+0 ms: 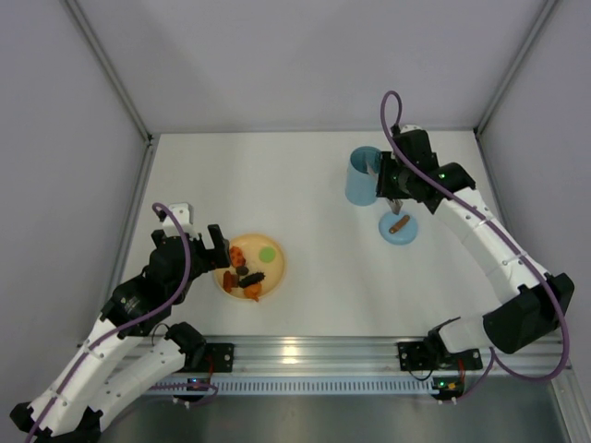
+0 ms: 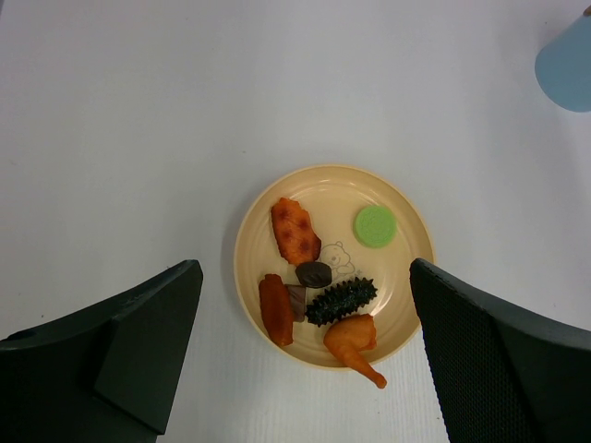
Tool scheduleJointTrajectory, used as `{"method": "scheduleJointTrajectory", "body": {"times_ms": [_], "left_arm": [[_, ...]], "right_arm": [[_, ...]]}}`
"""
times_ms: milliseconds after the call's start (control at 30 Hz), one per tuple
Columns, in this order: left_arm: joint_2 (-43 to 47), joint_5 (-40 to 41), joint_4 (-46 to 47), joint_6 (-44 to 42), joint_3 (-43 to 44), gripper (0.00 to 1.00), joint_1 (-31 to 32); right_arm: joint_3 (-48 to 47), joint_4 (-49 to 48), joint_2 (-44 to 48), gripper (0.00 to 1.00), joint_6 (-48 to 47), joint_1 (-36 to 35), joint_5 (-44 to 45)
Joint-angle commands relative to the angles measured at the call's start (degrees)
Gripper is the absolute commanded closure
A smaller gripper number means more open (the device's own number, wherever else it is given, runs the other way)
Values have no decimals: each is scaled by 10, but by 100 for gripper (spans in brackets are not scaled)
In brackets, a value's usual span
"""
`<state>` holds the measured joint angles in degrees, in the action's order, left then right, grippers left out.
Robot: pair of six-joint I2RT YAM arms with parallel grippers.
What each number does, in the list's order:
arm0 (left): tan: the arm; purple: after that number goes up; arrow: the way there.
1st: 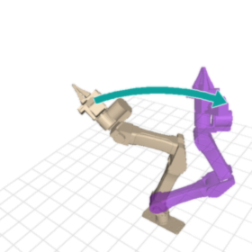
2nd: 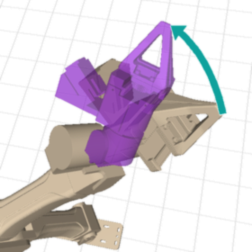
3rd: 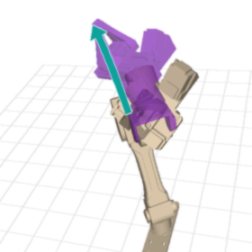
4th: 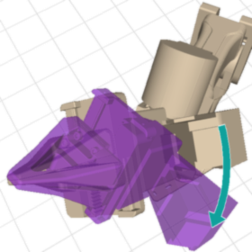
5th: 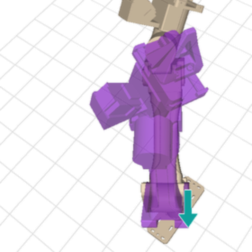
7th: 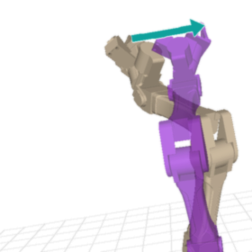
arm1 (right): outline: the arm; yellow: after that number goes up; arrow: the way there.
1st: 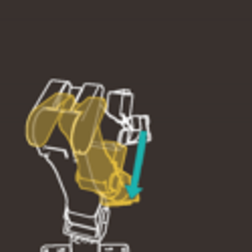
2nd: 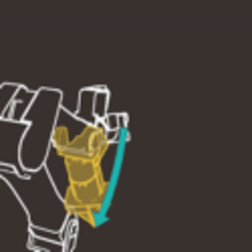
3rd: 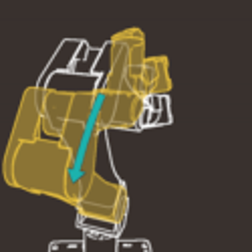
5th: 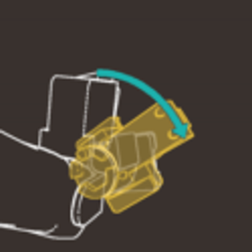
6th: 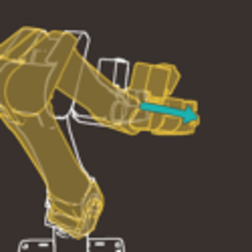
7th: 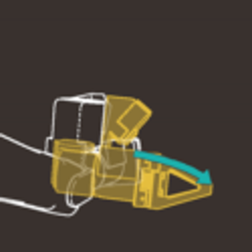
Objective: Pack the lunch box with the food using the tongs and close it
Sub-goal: Place the fake food in the packing box, then pick up the fake food from the plate.
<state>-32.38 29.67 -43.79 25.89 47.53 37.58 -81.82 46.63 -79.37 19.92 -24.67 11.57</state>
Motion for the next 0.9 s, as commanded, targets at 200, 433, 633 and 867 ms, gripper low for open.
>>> {"method": "scheduleJointTrajectory", "body": {"times_ms": [200,433,633,867], "left_arm": [[0,10,10,7,1,1,2],[-2,9,11,7,2,1,2],[-2,11,10,7,1,1,2],[-2,14,8,8,1,1,2]], "right_arm": [[-26,-8,33,60,-7,8,-10],[-32,7,75,59,3,-42,-28],[-11,-15,91,59,42,-167,-6],[3,-76,14,59,85,-322,2]]}}
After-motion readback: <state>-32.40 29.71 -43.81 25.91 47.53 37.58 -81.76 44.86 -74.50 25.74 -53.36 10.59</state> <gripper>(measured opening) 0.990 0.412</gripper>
